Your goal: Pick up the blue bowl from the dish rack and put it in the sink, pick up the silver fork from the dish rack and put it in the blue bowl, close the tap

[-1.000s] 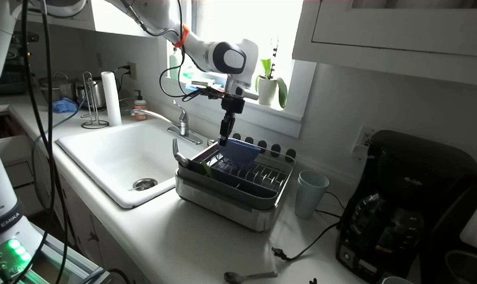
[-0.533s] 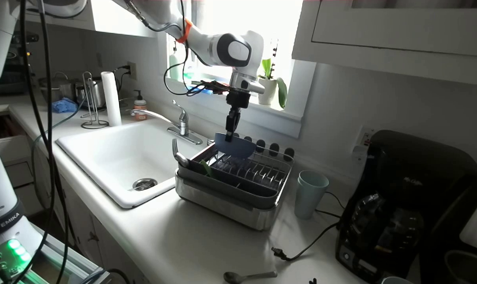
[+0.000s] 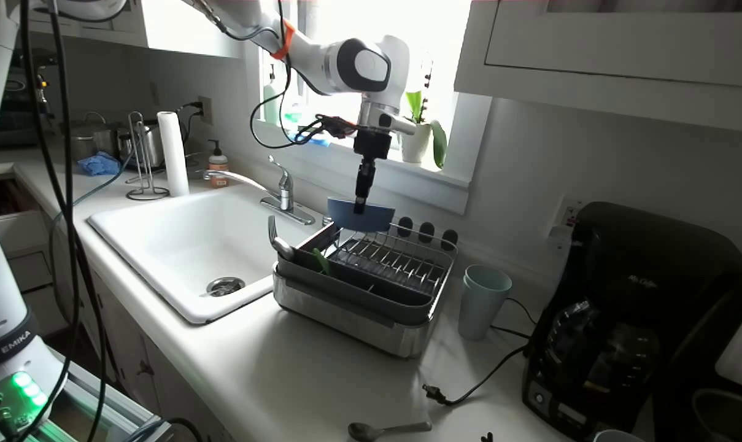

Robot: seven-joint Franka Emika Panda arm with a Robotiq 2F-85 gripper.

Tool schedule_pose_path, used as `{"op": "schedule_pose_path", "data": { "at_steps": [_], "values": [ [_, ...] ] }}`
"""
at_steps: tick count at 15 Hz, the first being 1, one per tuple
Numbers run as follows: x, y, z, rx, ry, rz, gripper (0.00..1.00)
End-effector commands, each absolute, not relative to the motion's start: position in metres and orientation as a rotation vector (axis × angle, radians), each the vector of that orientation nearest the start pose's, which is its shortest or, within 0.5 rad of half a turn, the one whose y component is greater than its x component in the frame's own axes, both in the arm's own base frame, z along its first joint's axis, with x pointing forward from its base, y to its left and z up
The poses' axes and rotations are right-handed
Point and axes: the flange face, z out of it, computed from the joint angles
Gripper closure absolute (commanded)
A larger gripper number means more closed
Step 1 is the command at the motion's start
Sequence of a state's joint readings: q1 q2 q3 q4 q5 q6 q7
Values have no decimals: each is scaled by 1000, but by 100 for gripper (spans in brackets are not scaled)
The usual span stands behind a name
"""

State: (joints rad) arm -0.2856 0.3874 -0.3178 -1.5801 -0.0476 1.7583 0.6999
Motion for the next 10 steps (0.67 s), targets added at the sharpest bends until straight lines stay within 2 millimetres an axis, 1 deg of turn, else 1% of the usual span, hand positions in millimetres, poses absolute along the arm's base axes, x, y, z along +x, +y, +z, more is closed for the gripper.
{"op": "schedule_pose_path", "data": {
  "at_steps": [1,4,6,8,10],
  "values": [
    [542,-333,451,-2759,1880,242,98],
    [540,-315,476,-2852,1758,196,98],
    [539,-299,489,-2921,1588,175,98],
    [537,-280,496,-2982,1407,165,98],
    [533,-257,493,-3033,1237,177,98]
  ]
}}
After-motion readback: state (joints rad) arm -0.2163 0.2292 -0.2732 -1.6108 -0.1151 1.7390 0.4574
